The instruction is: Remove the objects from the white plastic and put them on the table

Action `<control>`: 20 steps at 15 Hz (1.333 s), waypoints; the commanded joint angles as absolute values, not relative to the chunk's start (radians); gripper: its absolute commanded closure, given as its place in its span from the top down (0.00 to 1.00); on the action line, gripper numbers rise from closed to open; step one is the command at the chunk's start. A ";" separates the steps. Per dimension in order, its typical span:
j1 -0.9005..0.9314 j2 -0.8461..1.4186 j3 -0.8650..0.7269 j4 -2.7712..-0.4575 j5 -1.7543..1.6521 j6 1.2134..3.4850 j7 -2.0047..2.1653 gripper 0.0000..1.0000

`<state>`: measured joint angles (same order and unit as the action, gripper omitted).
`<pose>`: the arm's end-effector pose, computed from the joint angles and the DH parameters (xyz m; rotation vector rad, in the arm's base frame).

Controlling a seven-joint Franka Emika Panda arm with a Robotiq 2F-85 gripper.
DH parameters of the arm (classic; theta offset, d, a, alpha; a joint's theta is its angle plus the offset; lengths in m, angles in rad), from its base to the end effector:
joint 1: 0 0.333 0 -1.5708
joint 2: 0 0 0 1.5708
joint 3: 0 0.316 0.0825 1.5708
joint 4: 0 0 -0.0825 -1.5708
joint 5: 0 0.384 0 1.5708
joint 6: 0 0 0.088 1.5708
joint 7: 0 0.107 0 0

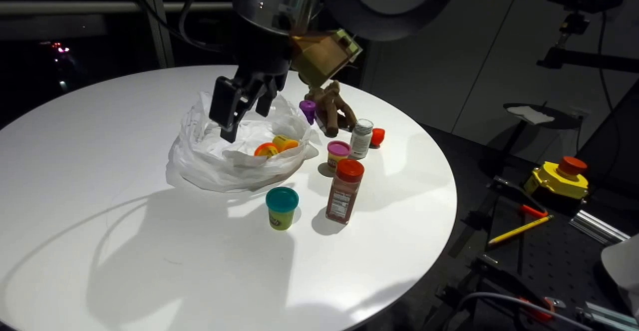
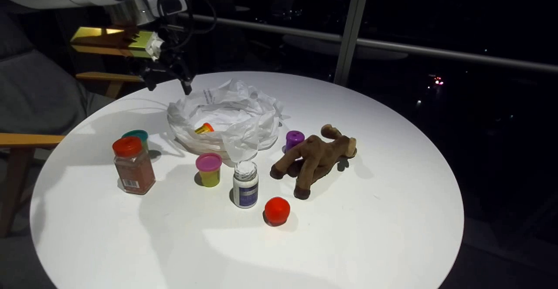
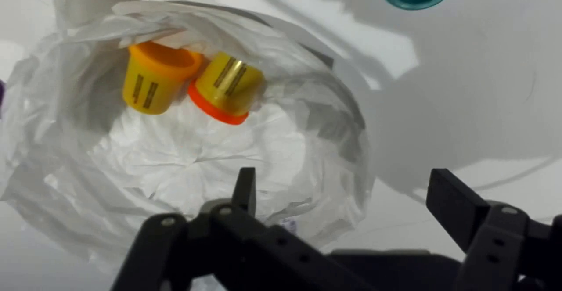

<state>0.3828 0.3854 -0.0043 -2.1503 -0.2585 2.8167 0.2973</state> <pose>0.5479 0.2315 0.2468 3.0492 0.4847 0.4696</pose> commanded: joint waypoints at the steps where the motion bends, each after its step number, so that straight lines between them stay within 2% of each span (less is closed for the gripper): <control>1: 0.390 0.448 -0.079 -2.081 -0.281 2.802 0.379 1.00; 18: 0.353 0.625 -0.085 -1.990 -0.154 2.746 0.379 1.00; 20: 0.357 0.625 -0.081 -1.987 -0.150 2.750 0.379 0.73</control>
<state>0.3613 0.6117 -0.1008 -2.0159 -0.1742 2.7657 0.3802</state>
